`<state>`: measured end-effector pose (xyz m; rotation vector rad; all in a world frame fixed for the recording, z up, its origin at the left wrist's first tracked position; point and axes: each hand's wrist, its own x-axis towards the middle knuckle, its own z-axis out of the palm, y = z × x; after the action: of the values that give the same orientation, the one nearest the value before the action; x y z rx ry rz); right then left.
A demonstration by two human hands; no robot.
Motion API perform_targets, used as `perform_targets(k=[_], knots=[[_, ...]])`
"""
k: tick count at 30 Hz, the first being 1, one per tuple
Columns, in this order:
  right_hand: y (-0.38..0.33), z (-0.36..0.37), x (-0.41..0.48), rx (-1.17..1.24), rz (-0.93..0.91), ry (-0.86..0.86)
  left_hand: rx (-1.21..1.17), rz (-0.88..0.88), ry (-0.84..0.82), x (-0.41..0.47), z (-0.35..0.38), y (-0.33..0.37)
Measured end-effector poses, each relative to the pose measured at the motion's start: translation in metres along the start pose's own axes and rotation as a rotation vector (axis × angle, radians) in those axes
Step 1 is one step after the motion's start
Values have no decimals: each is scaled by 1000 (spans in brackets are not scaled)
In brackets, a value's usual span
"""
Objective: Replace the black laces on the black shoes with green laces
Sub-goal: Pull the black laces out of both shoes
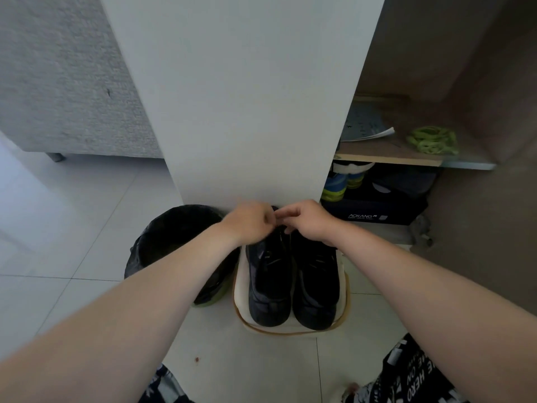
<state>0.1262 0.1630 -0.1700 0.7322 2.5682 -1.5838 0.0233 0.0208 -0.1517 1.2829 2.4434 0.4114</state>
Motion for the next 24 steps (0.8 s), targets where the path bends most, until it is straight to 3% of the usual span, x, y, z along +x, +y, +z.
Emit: perform_targets(k=[3,6,9,13,19,24], knots=[[4,-3,2,-138,28,53,-11,-114,-211,-1,16,20],[8,-9,-2,-450,17,19,59,-193,-168,2,23,24],[12,-4,-6,-603,13,-89,-162,-282,-211,8,25,19],[14,5,-5,-609,-17,-19,-475,-454,-200,12,27,11],[15,6,-6,-524,-29,74,-809,-548,-215,2,28,10],[14,6,-5,-534,-9,55,-884,-598,-214,3,34,5]])
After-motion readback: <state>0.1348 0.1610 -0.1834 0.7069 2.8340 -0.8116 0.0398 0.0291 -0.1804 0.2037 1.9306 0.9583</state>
